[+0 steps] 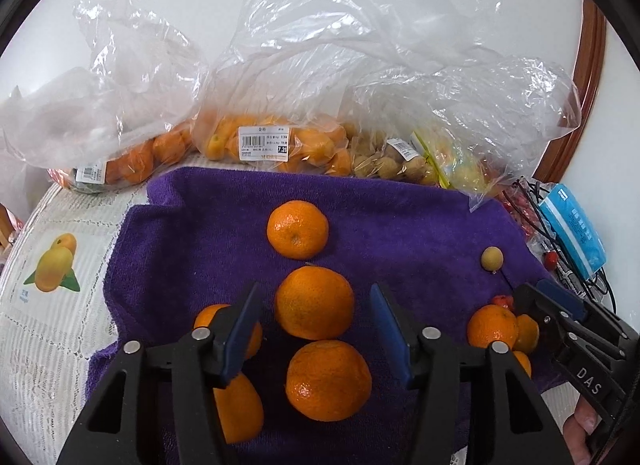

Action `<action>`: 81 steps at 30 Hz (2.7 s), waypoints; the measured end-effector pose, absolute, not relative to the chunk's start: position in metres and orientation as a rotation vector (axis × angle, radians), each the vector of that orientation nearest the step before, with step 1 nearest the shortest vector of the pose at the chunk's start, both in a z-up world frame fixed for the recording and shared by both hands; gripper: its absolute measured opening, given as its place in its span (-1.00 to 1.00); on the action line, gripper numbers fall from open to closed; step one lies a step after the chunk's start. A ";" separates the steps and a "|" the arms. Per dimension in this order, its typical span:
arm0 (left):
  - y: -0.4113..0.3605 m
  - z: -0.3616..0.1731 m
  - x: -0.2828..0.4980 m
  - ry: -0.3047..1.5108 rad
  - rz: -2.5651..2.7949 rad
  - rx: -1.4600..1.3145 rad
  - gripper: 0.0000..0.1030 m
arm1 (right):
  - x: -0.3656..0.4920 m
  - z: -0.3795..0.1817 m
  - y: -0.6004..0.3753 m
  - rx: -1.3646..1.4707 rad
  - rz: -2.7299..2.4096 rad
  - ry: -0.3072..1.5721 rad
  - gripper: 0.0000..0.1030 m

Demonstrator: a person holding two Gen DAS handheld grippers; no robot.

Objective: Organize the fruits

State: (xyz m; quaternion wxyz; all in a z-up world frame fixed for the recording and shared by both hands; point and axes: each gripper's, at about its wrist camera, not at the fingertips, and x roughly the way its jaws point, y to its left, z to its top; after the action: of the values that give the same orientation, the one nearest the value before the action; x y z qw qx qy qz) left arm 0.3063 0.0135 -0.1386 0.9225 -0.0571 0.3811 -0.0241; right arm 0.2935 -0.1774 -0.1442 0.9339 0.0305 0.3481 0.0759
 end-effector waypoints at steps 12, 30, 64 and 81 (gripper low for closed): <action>0.005 -0.099 0.259 0.738 -0.045 -0.065 0.27 | 0.253 -0.092 -0.170 0.076 0.202 0.658 0.13; -0.014 -0.032 0.105 0.674 -0.080 -0.001 0.70 | 0.103 -0.028 -0.197 0.108 0.078 0.629 0.68; -0.005 0.009 0.023 0.605 -0.069 -0.037 0.77 | 0.002 0.003 -0.202 0.069 0.017 0.533 1.00; 0.004 0.008 0.019 0.597 -0.062 -0.062 0.77 | 0.000 0.000 -0.195 0.058 0.023 0.541 0.99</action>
State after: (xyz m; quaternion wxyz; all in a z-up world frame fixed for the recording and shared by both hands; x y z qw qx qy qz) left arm 0.0188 0.0038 0.0076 0.9547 -0.0307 0.2942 -0.0307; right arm -0.0005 -0.1951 0.0004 0.9632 0.0286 0.2671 0.0115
